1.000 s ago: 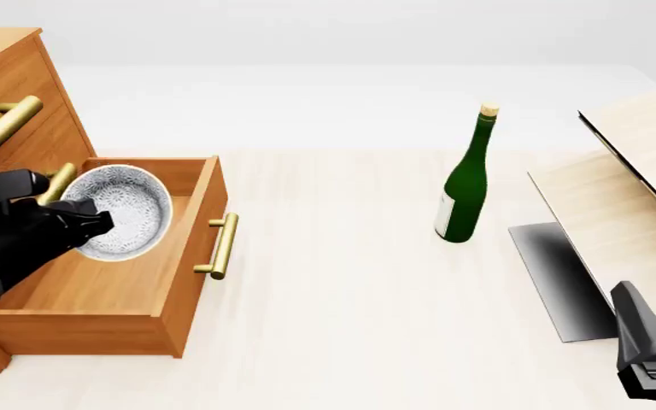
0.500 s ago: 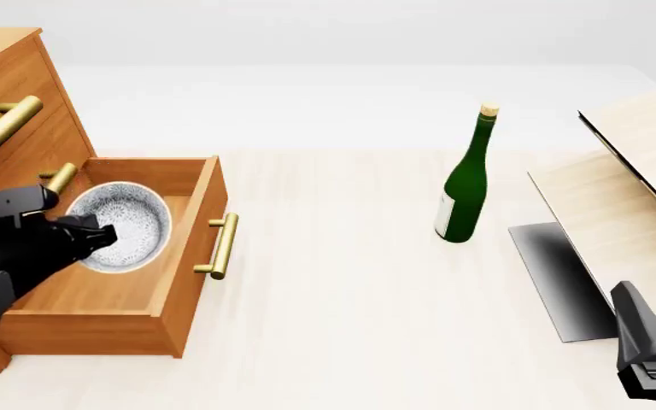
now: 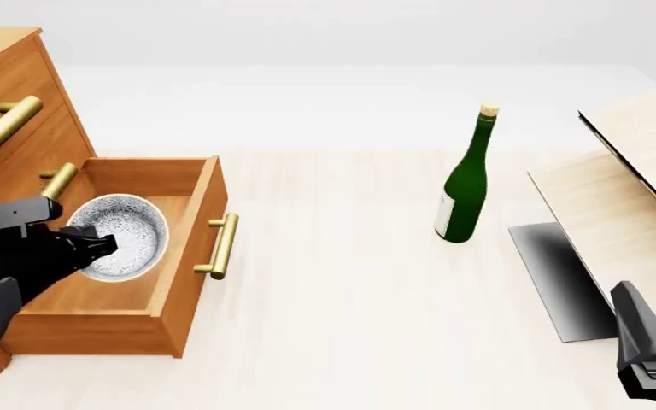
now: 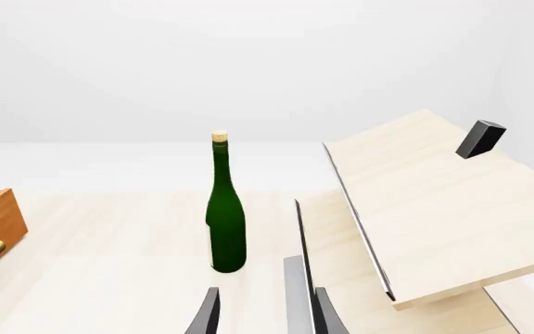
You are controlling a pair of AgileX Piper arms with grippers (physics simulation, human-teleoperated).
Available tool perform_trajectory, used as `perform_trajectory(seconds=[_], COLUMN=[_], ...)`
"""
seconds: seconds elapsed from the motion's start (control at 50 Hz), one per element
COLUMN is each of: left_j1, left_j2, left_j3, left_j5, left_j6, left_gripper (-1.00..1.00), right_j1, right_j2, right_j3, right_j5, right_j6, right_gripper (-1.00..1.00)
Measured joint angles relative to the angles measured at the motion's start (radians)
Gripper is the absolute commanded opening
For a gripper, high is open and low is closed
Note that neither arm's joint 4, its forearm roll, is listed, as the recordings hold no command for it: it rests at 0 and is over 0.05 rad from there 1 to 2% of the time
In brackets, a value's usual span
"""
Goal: Put the bowl in the bottom drawer of the cabinet and close it.
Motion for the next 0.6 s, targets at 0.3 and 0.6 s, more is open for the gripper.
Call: perform_trajectory(seconds=[0.3,0.6], left_j1=[0.025,0.044], left_j2=[0.054,0.103], left_j3=[0.009,0.019], left_j5=[-0.048,-0.09], left_j6=[0.012,0.022], left_gripper=[-1.0,-1.0], right_j1=[0.0,0.0], right_j2=[0.0,0.0], right_j3=[0.0,0.0], right_j5=[0.0,0.0], right_j6=[0.0,0.0], right_gripper=[1.0,1.0])
